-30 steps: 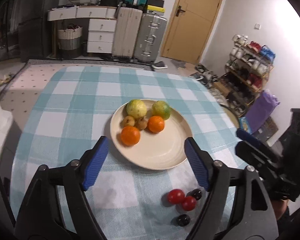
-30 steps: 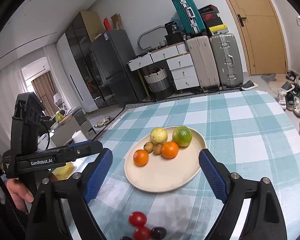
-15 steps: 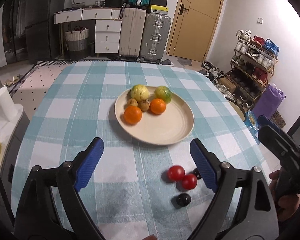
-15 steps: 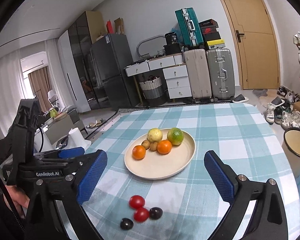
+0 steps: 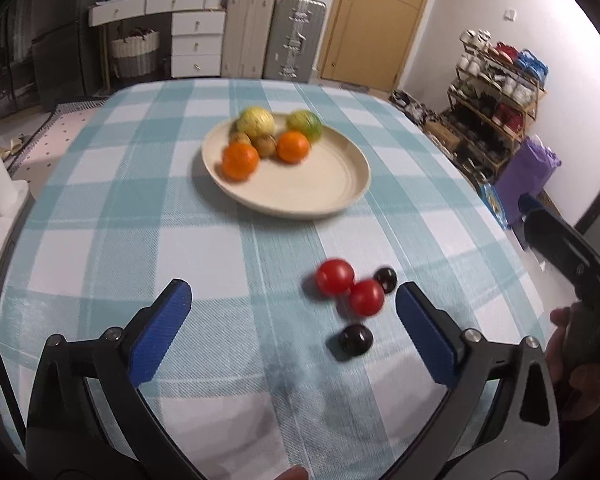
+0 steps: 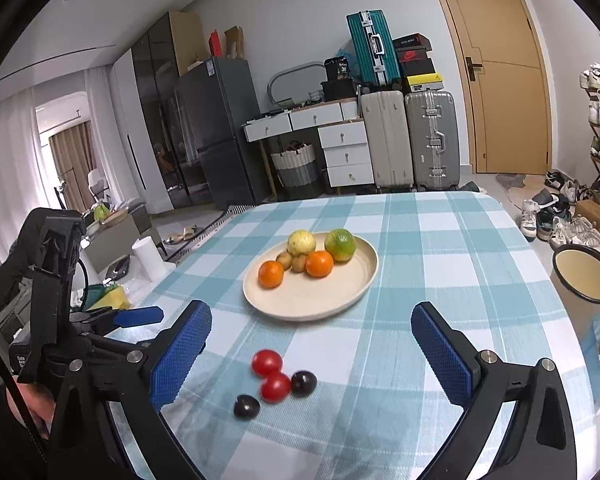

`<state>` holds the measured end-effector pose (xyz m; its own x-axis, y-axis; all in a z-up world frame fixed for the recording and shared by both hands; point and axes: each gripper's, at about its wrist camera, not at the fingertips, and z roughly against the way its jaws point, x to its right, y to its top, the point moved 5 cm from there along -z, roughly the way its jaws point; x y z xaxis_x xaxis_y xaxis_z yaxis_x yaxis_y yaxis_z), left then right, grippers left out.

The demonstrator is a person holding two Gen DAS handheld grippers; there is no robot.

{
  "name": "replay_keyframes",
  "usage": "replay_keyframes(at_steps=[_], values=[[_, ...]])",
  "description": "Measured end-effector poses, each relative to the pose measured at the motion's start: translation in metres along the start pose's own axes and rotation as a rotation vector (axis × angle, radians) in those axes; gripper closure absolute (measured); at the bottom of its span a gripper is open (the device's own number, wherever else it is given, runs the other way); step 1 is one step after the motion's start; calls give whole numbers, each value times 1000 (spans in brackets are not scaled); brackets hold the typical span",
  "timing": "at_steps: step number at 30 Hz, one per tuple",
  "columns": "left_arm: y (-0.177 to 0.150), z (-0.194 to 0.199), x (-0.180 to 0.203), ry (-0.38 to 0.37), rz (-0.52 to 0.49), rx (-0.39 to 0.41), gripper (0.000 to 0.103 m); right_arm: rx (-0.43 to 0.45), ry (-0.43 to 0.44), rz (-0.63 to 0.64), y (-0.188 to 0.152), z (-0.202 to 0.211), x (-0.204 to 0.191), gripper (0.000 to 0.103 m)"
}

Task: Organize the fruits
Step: 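Withdraw both open grippers toward the tomatoes and dark plums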

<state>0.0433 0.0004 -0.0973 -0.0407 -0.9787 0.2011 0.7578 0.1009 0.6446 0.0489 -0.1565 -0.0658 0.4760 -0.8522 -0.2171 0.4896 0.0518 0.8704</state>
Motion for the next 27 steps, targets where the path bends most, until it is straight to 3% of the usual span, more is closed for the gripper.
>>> replay_keyframes(at_steps=[12,21,27], values=[[-34,-34,16,-23,-46,-123,1,-31,-55,-10,-24,-3,12,0],[-42,-47,23,-22,-85,-144,2,-78,-54,-11,-36,-16,15,0],[-41,-51,30,-57,-114,-161,18,-93,-54,-20,-40,-22,18,0]])
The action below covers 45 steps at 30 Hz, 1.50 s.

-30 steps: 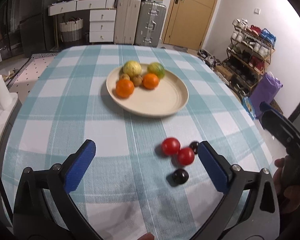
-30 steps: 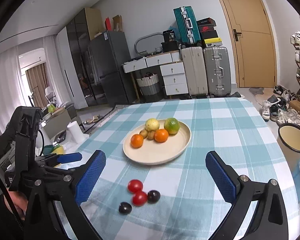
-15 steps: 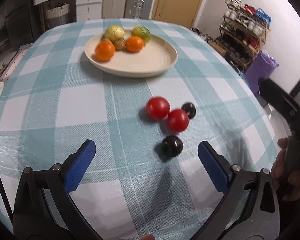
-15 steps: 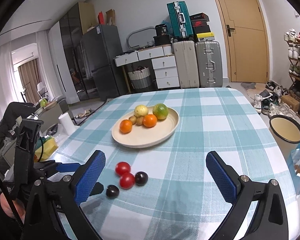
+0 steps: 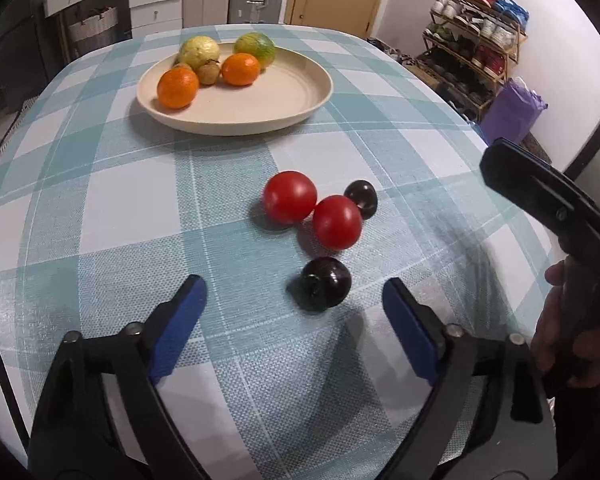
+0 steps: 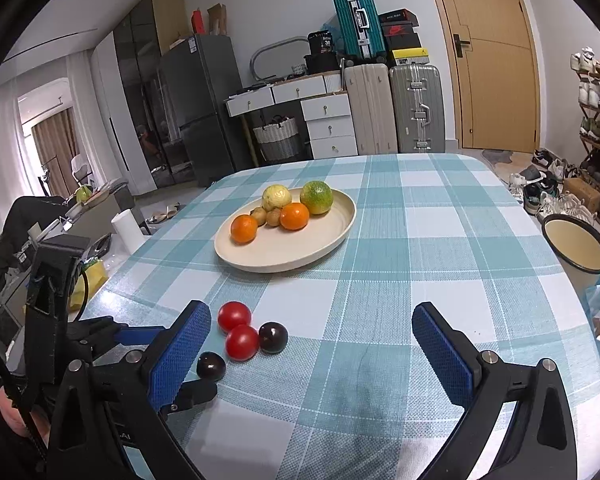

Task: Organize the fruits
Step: 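Withdraw both open grippers toward the tomatoes and dark plums, then grasp a dark plum with the left gripper, then grasp the other dark plum with the right gripper while the left gripper holds its plum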

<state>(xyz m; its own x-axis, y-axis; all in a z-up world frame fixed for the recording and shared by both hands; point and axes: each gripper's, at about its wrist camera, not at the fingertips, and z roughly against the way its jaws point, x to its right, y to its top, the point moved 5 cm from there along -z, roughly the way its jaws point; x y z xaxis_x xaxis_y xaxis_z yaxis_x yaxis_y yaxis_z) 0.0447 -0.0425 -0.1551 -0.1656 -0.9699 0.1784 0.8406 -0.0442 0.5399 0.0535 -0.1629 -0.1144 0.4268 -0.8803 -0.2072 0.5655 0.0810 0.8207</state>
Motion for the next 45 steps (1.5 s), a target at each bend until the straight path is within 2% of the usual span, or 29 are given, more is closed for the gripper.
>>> replay_keyframes(at_steps=[4,8,12,15,20,23,29,35,45], values=[[0,0,5,-37,-10,-2,27,-10,39,-5,-2,-1,-2,0],[1,1,6,-73,-4,-1,34,-19,22,-5,-1,-3,0,0],[1,2,10,-93,-22,-1,50,-19,33,-30,-2,-5,2,0],[0,2,10,-111,-23,-1,54,-20,28,-20,-3,-4,0,0],[1,2,7,-128,-6,-3,55,-21,24,-25,-4,-3,2,0],[1,1,6,-139,-9,-5,67,-23,24,-26,-6,-4,2,0],[1,4,3,-178,-8,8,81,-38,31,-31,-10,-7,3,0],[0,7,-2,-197,5,6,81,-47,56,-42,-11,-9,3,0],[-1,16,-14,-204,33,17,81,-150,39,-82,-14,-34,8,0]])
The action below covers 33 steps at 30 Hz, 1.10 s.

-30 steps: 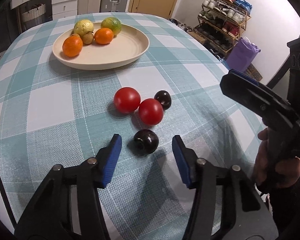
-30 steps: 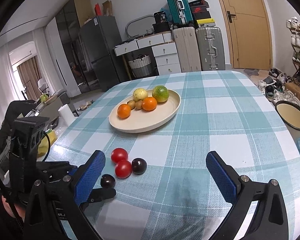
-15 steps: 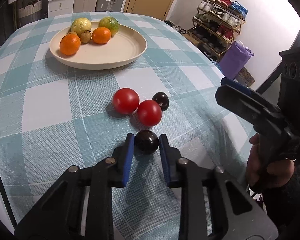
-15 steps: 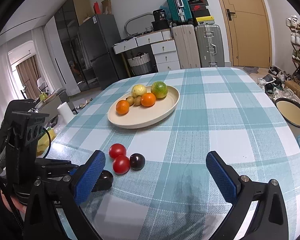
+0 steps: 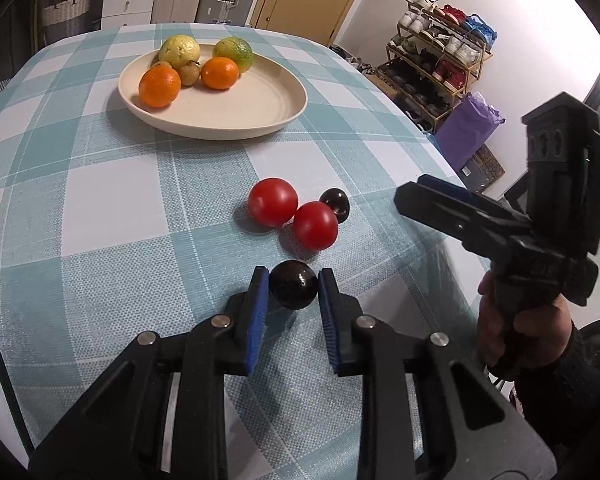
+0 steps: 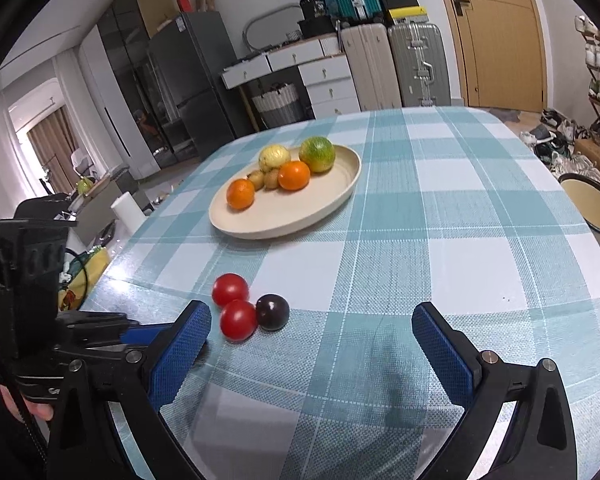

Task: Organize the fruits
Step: 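Grasp the other dark plum with the right gripper while the left gripper holds its plum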

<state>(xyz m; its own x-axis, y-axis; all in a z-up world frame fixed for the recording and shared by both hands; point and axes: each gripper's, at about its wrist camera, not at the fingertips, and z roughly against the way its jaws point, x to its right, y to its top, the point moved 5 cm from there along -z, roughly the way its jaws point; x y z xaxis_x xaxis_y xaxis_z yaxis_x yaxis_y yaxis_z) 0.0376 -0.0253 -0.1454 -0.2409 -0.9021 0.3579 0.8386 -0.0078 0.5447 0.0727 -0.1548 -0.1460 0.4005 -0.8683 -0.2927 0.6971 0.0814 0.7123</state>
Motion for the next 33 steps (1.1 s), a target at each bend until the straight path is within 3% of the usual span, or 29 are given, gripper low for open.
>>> replay_keyframes(at_steps=[9,13,15,25,33], values=[[-2,4,-3,-12,11,4,81,-26,55,-46,6,-13,-3,2],[-2,6,-4,-18,16,8,81,-63,75,-45,7,-24,-9,24],[-2,7,-6,-20,21,10,81,-78,73,-48,6,-28,-10,25],[-4,5,-16,-36,53,3,81,-120,80,-42,5,-41,-15,59],[-3,6,-20,-40,66,6,81,-151,121,-56,3,-49,-18,68]])
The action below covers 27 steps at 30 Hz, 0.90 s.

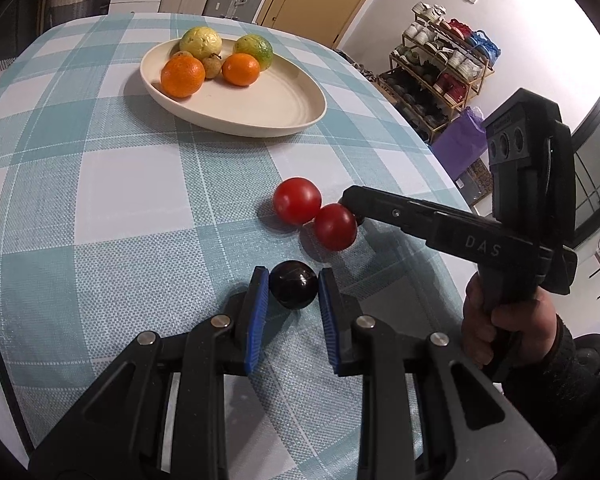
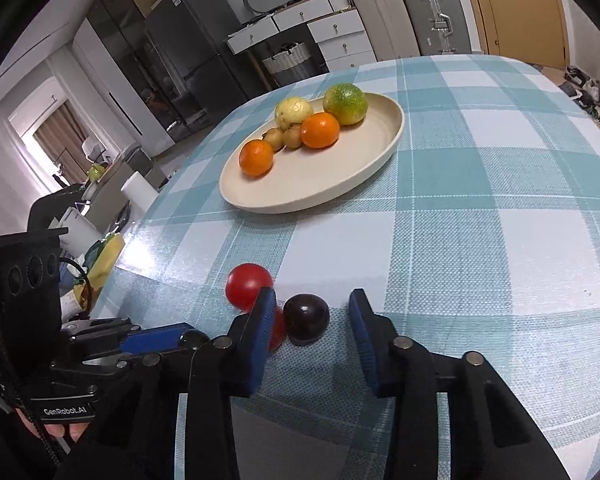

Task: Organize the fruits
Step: 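Grasp the other dark plum with the right gripper while the left gripper holds its plum, then carry both dark plums onto the cream plate and open both grippers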

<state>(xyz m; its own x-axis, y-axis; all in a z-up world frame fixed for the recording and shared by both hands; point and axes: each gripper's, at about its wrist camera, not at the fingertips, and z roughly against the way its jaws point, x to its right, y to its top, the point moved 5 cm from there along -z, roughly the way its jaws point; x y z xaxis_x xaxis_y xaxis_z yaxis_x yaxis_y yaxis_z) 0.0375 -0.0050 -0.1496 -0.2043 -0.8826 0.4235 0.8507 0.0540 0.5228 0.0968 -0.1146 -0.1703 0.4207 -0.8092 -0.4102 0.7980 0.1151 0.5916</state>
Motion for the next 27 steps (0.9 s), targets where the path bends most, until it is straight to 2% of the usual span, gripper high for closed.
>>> replay_keyframes(at_steps=[4,11,20,27], values=[[4,1,-4,1,12,4,81,-11,38,-31,0,-3,3,78],[19,5,-14,11,35,23,81,-11,118,-111,0,-3,13,80],[46,14,-27,23,58,63,81,33,111,-99,8,6,14,80],[84,13,-29,32,44,94,81,84,129,-81,28,17,15,80]])
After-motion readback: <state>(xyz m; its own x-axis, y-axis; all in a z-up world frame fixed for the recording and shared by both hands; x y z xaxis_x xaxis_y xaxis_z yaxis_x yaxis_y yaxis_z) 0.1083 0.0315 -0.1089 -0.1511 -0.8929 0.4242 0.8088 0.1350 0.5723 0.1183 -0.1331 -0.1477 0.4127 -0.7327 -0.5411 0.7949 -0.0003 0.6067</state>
